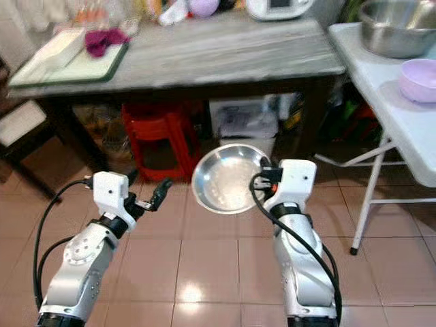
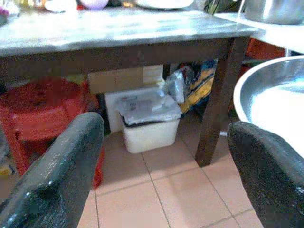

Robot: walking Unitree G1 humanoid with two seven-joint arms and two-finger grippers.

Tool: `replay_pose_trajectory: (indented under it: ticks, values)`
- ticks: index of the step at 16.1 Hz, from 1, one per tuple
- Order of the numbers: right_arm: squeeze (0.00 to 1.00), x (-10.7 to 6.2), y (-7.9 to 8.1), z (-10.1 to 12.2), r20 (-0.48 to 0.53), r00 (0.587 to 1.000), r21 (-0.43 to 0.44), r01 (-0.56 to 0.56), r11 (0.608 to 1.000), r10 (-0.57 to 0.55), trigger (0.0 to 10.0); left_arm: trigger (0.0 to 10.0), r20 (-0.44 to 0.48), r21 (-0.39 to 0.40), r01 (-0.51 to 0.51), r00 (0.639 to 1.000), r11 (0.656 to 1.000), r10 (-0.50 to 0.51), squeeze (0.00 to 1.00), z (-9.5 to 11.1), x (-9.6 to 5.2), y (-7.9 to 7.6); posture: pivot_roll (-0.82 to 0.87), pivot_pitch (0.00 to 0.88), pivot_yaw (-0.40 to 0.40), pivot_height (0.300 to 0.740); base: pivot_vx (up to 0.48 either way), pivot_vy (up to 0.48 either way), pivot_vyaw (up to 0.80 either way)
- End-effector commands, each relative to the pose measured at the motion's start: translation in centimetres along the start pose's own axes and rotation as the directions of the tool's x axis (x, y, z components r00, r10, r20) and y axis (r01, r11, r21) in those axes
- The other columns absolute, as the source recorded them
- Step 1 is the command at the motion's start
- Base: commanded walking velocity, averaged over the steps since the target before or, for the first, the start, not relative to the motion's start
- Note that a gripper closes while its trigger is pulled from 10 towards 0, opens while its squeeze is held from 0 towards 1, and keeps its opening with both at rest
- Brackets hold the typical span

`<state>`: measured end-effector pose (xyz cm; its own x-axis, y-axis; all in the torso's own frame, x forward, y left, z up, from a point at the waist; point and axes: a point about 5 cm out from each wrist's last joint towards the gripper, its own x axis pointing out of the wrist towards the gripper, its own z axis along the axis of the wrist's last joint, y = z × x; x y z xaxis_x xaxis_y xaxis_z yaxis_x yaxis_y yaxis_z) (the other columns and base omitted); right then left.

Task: Setting the table

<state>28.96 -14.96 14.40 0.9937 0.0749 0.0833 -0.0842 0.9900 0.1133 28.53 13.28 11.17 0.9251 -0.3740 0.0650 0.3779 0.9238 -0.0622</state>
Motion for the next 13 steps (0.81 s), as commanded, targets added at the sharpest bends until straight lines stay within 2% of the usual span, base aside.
replay_pose_trajectory:
  ticks: [1,13]
  values:
    - [0.00,0.0,-0.3,0.9,0.042,0.999,-0.013,0.007,1.000,-0.007,10.0,10.0,-0.003,-0.001,0.006,1.000,1.000,-0.006,0.00,-0.1,-0.1,-0.1,-0.13,0.081,0.098,0.740,0.360,0.000,0.00]
    - [0.00,0.5,-0.4,2.1,0.092,0.996,-0.054,0.011,0.998,-0.005,10.0,10.0,-0.003,-0.006,0.019,1.000,1.000,-0.019,0.00,-0.2,0.3,-0.5,-0.14,0.076,0.102,0.740,0.364,0.000,0.00]
